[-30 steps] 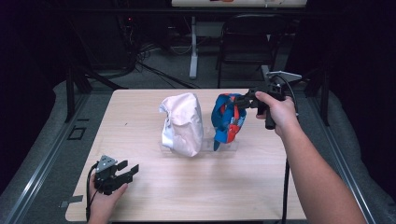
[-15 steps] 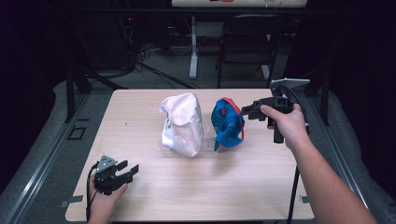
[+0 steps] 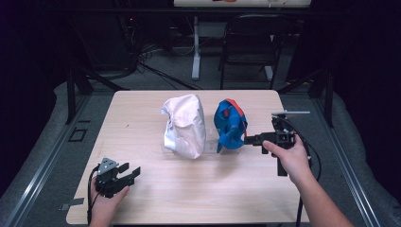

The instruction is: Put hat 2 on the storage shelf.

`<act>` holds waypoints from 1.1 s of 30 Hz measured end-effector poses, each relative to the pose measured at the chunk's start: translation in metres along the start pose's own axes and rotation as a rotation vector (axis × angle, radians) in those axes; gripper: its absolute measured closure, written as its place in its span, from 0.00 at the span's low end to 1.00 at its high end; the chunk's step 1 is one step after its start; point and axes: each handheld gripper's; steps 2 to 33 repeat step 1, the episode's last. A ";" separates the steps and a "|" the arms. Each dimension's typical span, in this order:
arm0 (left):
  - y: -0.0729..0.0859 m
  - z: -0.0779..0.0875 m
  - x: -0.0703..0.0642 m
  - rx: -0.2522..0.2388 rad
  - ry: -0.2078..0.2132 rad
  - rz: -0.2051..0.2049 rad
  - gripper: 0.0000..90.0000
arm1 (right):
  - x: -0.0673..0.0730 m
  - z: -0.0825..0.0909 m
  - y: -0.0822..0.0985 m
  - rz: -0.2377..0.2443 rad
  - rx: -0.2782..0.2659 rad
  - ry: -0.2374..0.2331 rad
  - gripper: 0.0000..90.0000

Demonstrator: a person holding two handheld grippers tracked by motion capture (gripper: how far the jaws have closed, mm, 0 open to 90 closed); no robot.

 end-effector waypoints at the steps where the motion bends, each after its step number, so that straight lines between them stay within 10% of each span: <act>1: 0.000 0.000 0.000 0.000 0.000 0.000 0.50 | -0.002 -0.004 0.005 0.005 -0.005 0.005 0.57; 33: 0.000 0.000 0.000 0.000 0.000 0.000 0.50 | -0.002 -0.004 0.005 0.005 -0.005 0.005 0.57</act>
Point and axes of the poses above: each handheld gripper's, and its own axes: z roughly backward along the jaws, y roughly out of its underside, x roughly to its left, and after that the axes turned 10 degrees about x, right-handed
